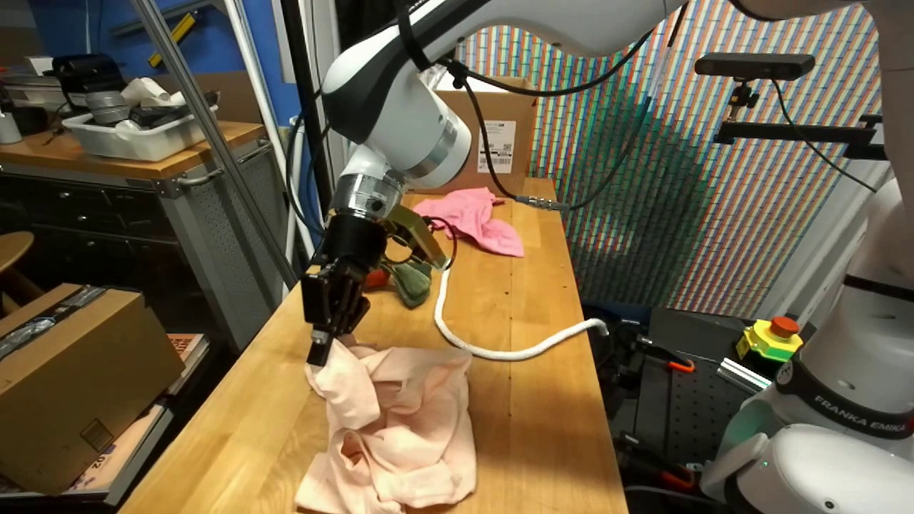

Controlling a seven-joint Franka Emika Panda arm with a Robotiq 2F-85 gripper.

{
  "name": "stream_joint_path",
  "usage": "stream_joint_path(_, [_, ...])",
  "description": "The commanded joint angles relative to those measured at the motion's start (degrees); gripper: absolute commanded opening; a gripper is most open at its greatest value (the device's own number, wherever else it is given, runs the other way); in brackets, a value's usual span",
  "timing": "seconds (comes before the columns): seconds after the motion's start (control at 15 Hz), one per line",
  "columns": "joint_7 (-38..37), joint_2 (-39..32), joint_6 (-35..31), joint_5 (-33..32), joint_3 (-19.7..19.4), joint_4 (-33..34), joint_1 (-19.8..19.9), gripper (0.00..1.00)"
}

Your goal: Move the pink t-shirt to the right, move the radish backwards, move the peach t-shirt to the left

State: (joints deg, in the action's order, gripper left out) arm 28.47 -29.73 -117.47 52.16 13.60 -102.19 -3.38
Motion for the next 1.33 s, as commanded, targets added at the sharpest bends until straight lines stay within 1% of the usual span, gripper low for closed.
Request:
stream_joint_path(0.0, [-1.8, -2.9, 2.4, 2.0, 0.8, 5.3, -1.6, 0.02])
stream_joint_path(0.67, [-1.5, -8.5, 5.9, 0.8, 2.6, 13.3, -6.5, 0.02])
stream_joint_path(0.87, [-2.0, -9.8, 5.5, -1.1, 2.2, 15.7, -8.1, 0.02])
stream_joint_path(1.13, [-3.7, -11.3, 4.8, -4.9, 1.5, 18.0, -9.1, 0.02])
stream_joint_path(1.2, [-4.4, -11.5, 4.5, -6.1, 1.4, 18.4, -9.3, 0.29])
stream_joint_path(1.27, [-5.0, -11.8, 4.6, -7.5, 1.3, 18.8, -9.3, 0.29])
